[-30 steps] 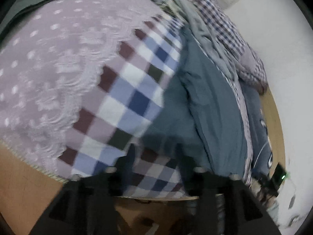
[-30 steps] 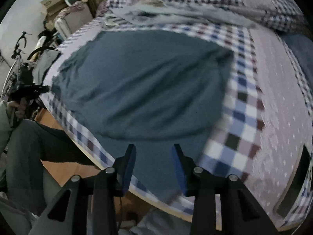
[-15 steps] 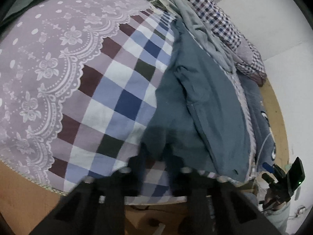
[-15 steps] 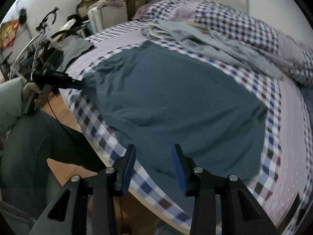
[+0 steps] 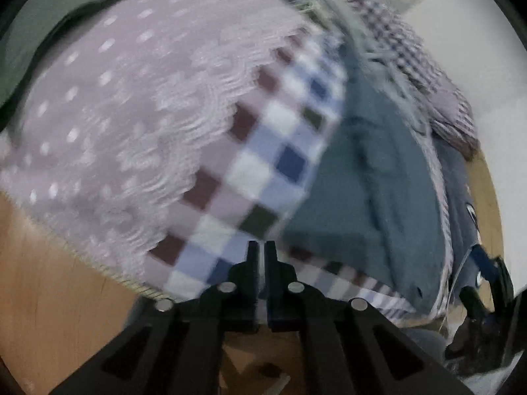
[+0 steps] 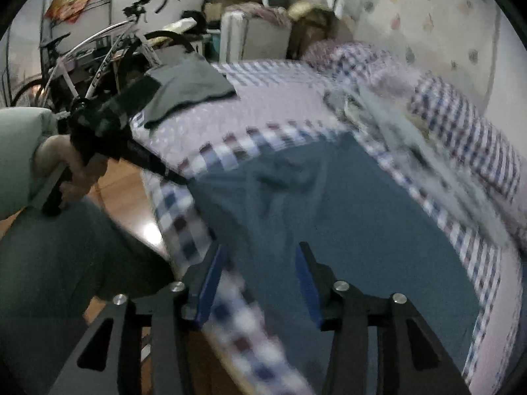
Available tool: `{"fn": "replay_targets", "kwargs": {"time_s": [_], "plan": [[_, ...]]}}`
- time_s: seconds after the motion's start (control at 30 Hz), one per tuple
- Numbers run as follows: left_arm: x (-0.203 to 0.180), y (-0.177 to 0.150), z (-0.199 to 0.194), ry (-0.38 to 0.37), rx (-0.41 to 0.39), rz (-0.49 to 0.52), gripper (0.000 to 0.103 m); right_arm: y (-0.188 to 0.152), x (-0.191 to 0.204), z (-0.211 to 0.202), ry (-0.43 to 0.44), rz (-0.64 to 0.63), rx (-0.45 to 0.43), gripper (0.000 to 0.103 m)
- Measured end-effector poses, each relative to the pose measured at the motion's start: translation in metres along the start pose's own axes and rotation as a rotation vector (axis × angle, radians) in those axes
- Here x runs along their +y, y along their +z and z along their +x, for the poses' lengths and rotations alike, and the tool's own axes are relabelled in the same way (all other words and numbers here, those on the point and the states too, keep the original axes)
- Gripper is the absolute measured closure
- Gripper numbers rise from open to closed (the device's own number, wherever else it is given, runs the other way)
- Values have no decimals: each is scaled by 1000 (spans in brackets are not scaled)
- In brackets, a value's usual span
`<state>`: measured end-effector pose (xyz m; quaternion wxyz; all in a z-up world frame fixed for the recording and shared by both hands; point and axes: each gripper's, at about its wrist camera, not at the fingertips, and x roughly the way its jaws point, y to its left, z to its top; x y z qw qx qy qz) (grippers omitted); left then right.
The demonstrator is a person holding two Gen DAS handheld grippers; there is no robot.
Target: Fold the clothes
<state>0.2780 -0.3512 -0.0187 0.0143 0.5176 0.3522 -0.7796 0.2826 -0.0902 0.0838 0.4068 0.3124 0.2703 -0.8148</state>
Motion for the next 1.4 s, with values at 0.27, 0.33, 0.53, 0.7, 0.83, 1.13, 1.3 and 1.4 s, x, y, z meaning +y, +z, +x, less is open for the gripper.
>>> {"fn": "replay_targets", "kwargs": {"time_s": [0.27,0.33,0.53,0.7,0.83,1.13,1.3,1.4], "plan": [[4,-2,-25,-127,-152,-3,39,-27,28,38,-258,40,-238,37],[0,-2,-24,-130,-156,0,33,-31,36,45,-292,-49,-222,33],[-15,3,-16,-146,-166,-33,27,-37,39,48,-307,-80,-271,23],[-34,0,-2,-169,-161,-23,22,-38,34,48,-268,-15,-273,22],[-29,-12,0,-216,-211,-128,19,-38,33,42,-263,1,-286,22],[-23,-36,25,-327,-234,-284,19,-40,11,31,-246,125,-293,21],[-27,-28,36,-328,-236,-278,19,-42,16,37,-242,104,-283,20],[-23,-28,37,-344,-231,-300,19,-42,28,45,-245,50,-279,20]]}}
